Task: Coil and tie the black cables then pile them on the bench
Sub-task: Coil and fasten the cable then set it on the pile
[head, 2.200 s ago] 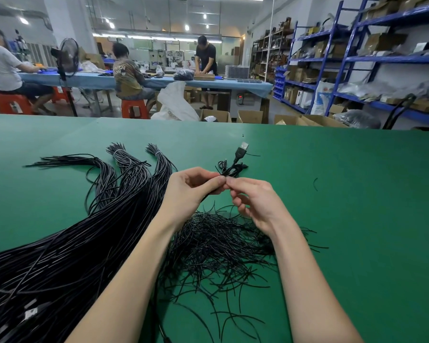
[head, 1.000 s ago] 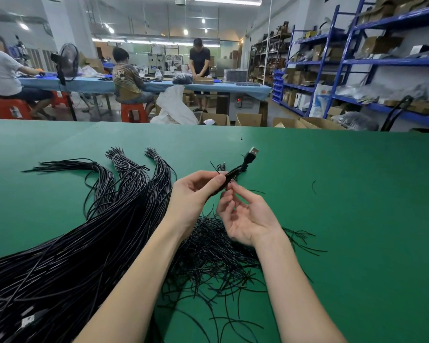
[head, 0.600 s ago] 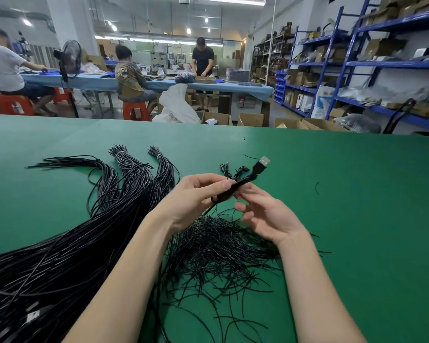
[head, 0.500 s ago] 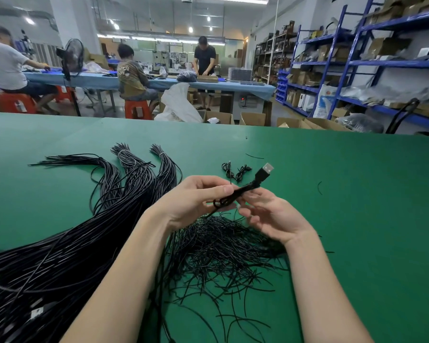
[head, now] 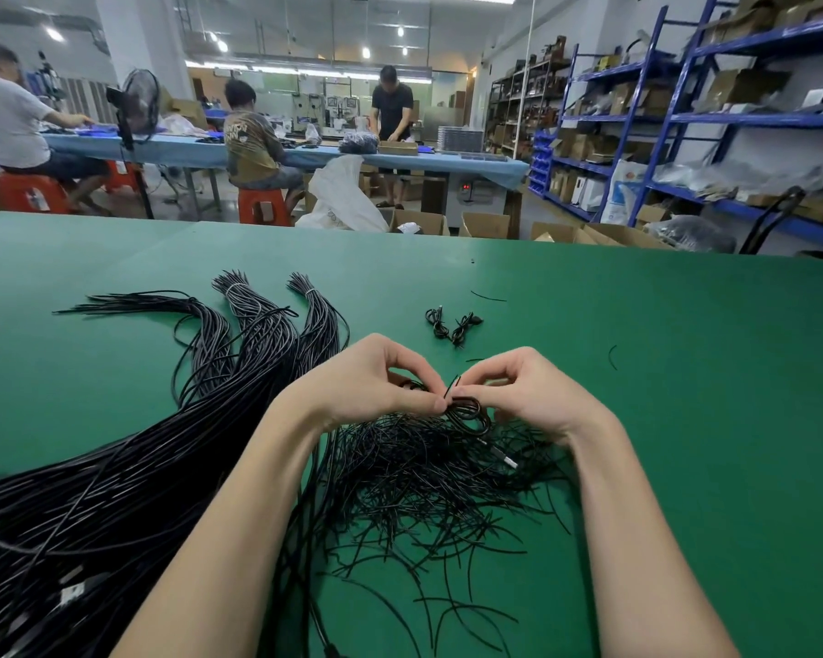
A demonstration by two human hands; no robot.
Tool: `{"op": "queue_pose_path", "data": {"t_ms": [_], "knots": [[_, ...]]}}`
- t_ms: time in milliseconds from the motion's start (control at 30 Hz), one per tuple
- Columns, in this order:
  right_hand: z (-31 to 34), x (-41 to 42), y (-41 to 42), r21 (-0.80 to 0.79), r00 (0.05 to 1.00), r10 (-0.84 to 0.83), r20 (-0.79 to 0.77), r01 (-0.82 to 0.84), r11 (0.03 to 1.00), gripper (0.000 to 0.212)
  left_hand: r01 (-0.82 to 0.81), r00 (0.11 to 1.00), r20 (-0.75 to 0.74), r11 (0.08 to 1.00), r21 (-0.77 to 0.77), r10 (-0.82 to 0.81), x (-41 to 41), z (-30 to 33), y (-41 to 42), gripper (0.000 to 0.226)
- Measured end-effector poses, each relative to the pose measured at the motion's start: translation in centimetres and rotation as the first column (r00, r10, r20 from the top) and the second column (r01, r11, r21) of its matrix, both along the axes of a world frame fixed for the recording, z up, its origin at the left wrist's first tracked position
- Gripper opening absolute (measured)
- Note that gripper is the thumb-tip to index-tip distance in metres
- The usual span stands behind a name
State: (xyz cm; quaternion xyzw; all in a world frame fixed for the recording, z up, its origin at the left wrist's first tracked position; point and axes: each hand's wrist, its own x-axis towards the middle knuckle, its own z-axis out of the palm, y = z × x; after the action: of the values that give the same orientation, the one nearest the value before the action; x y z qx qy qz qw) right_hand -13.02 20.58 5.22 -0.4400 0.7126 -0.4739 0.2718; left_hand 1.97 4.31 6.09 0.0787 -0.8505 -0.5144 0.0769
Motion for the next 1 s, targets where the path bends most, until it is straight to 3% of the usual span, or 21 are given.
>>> {"op": "queue_pose_path", "data": {"t_ms": [133,400,600,833,1000], "knots": [[0.7,0.1,-0.3,-0.026,0.982,-0.031,-0.185,0.027,0.999,0.006,-0.084,0.996,-0.033,0.995,-0.048,0.082,-0.1,0.1,0.1,0.014],[1.5,0.3,-0.4,-0.018,0.930,-0.065,-0.363,0.063,0.998,0.008,-0.169,0.985,-0.053,0.984,-0.059,0.166,-0.2,0.4,0.6,0.011],[1.9,0.6,-0.3,-0.001,0.910,-0.072,-0.407,0.078,0.997,0.013,-0.232,0.971,-0.064,0.973,-0.012,0.230,-0.8,0.2,0.8,0.019],[2.0,0.7,-0.5,-0.022,0.905,-0.113,-0.410,0.114,0.993,0.016,-0.307,0.950,-0.050,0.952,-0.004,0.307,-1.2,-0.3,1.3,0.014],[1.7,0.4,-0.1,-0.019,0.951,-0.098,-0.293,0.097,0.995,0.009,-0.351,0.933,-0.102,0.936,-0.034,0.346,-1.5,-0.4,1.6,0.013]]}}
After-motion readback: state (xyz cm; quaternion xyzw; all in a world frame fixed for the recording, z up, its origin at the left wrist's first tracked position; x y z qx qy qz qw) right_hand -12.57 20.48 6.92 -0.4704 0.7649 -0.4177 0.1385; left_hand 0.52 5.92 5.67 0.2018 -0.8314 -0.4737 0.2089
